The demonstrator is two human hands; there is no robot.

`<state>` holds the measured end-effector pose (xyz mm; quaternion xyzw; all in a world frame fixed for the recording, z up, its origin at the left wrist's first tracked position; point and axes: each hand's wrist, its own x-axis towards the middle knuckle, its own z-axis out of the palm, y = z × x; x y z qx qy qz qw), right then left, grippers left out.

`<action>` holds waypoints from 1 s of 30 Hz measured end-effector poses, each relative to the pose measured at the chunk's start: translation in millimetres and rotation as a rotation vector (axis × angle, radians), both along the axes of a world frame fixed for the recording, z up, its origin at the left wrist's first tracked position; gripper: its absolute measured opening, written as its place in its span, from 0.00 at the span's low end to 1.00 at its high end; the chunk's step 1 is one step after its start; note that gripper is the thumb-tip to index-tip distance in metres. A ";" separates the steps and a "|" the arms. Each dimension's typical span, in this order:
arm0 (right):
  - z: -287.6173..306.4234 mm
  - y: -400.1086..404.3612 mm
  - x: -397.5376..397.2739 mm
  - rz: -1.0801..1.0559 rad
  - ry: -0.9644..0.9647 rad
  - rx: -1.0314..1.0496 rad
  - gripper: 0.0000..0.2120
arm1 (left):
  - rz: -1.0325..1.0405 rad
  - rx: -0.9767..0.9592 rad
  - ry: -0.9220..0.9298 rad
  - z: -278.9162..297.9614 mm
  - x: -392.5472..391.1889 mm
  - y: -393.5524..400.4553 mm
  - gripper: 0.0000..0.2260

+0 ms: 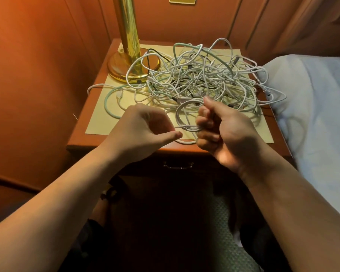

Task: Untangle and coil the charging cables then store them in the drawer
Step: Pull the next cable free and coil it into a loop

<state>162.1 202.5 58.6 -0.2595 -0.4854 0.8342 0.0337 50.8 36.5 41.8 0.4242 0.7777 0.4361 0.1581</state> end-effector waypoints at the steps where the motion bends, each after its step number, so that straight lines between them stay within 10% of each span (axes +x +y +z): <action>1: 0.4 -2.8 -0.5 0.004 0.011 -0.019 0.21 | 0.010 0.004 -0.029 1.2 0.9 -0.8 0.08; 17: -2.6 -47.2 -15.0 0.018 0.126 -0.190 0.21 | 0.368 0.218 -0.687 29.2 10.1 -14.6 0.15; 24: 0.5 -54.7 -24.5 0.019 0.153 -0.233 0.22 | 0.386 0.125 -0.503 35.8 3.3 -22.1 0.06; 30: 7.3 -52.2 -29.4 -0.033 0.200 -0.257 0.20 | 0.434 0.183 -0.791 44.1 -2.1 -25.9 0.16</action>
